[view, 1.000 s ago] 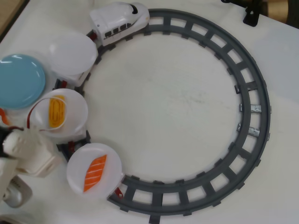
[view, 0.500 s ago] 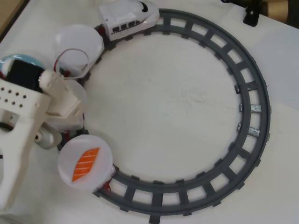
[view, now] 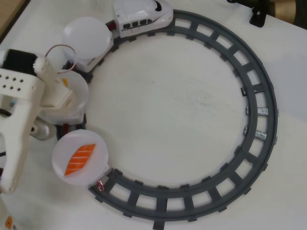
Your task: Pick up the sushi from the Shinkansen and put it on the blue dish
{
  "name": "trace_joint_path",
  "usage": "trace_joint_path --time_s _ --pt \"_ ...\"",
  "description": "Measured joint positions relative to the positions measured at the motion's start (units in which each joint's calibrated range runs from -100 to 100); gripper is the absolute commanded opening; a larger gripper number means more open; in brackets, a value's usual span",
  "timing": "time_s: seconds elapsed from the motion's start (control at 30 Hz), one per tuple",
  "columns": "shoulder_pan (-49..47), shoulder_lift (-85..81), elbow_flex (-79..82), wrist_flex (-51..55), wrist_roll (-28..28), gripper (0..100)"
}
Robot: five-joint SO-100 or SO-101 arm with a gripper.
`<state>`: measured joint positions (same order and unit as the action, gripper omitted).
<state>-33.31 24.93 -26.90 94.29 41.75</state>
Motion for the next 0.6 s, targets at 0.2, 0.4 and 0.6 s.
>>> trace_joint_path --time_s 0.2,0.4,0.6 --pt "0.3 -1.0 -3.5 0.0 -3.8 3" --pt "0.1 -5.1 -3.5 1.7 -5.2 3" --pt "0.1 -6.4 -3.5 3.9 -6.1 3"
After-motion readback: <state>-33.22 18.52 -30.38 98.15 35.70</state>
